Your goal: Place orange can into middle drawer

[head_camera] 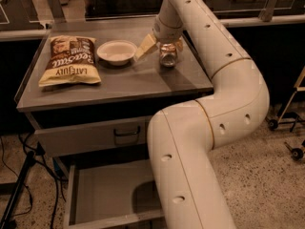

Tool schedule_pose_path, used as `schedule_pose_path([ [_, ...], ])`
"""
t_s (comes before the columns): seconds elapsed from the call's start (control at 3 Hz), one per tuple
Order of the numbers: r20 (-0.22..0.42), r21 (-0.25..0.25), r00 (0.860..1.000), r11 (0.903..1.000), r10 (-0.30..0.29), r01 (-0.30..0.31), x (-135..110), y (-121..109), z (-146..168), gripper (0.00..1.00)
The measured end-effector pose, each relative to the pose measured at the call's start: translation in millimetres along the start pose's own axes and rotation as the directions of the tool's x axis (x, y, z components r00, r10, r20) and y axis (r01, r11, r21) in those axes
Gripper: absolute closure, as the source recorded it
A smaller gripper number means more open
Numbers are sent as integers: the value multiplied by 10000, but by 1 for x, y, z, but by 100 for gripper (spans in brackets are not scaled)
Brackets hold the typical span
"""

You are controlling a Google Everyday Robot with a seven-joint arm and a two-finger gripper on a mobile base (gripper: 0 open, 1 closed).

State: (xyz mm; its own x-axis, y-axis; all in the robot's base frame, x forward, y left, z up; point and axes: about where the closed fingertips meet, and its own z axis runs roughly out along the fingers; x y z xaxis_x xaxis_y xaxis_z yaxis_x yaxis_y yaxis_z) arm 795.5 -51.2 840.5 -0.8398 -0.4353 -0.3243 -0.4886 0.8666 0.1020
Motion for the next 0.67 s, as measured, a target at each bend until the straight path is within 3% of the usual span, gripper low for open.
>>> schedule_pose_path([
  [0.33,-25,-41,10000,10000,-8,8,-2,0,12,0],
  [0.67,-24,-42,10000,10000,-8,8,-2,0,12,18],
])
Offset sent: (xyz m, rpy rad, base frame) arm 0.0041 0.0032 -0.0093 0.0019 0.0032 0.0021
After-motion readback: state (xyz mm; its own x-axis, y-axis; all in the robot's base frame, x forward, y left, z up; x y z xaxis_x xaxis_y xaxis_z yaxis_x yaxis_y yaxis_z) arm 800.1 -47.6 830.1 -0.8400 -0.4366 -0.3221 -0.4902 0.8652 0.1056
